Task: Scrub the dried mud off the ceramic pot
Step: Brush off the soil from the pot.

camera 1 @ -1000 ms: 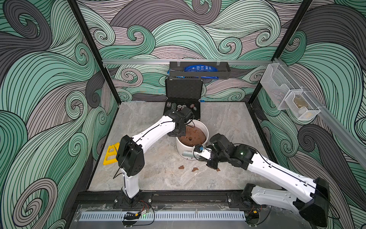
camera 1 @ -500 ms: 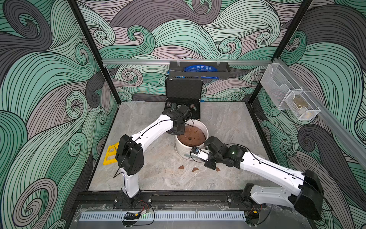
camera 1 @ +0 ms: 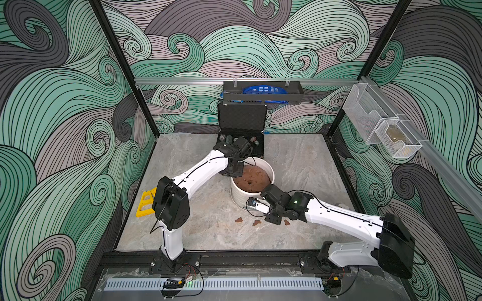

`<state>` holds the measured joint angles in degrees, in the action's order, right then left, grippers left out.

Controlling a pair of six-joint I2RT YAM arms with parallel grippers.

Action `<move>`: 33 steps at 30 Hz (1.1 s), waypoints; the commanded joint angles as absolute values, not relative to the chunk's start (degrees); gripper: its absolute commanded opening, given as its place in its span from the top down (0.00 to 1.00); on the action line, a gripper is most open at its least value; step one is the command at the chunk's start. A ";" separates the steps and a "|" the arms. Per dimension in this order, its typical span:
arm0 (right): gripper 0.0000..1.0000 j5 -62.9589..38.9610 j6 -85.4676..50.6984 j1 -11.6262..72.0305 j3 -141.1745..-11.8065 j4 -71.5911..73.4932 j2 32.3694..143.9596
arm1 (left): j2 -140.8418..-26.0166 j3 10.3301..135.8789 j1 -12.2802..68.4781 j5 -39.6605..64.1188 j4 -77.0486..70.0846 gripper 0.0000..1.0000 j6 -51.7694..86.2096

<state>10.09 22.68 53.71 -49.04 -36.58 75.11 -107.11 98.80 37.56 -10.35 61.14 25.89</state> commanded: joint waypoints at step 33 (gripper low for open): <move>1.00 6.22 25.21 51.93 -51.58 -42.30 66.94 | -113.34 102.83 34.65 -0.27 58.34 0.96 -0.82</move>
